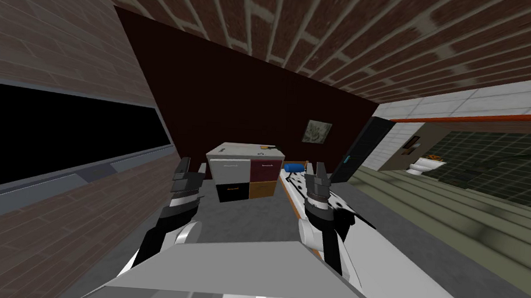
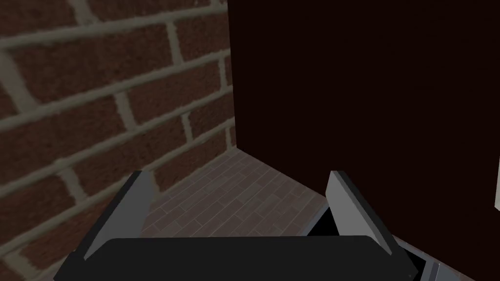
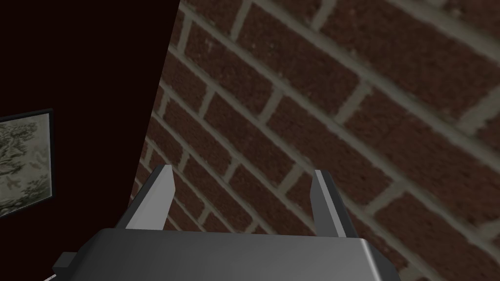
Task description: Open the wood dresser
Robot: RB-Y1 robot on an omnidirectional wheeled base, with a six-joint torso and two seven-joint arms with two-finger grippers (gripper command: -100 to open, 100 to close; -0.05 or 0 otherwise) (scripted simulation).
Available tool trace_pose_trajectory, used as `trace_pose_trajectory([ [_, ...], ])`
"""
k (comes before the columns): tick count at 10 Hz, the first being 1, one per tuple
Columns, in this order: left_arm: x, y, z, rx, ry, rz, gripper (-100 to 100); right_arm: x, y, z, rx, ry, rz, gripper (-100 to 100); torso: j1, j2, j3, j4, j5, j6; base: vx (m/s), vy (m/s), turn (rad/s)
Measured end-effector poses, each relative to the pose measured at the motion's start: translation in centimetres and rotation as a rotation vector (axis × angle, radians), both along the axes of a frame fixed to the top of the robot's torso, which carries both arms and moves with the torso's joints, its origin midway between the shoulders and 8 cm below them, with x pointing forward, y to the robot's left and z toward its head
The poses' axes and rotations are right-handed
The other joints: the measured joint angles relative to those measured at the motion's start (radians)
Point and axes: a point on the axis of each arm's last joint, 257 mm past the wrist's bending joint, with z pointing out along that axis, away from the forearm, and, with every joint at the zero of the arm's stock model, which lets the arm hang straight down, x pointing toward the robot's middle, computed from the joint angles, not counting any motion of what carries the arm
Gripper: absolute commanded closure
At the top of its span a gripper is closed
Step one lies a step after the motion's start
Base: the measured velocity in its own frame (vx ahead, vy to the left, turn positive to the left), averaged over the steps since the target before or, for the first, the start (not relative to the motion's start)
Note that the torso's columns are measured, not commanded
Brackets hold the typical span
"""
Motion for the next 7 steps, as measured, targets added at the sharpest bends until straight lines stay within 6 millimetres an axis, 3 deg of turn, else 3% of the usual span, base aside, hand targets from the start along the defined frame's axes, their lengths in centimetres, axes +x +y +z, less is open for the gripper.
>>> trace_pose_trajectory([
  [2,0.00,0.00,0.00,0.000,0.000,0.000,0,0.00,0.00,0.00,0.000,0.000,0.000,0,0.000,0.104,-0.209,0.105,0.000,0.000,0.000,0.000,0.000],
  [7,-0.01,0.00,0.01,0.000,0.000,0.000,0,-0.01,0.00,0.01,0.000,0.000,0.000,0,0.000,0.470,-0.939,0.470,0.000,0.000,0.000,0.000,0.000],
])
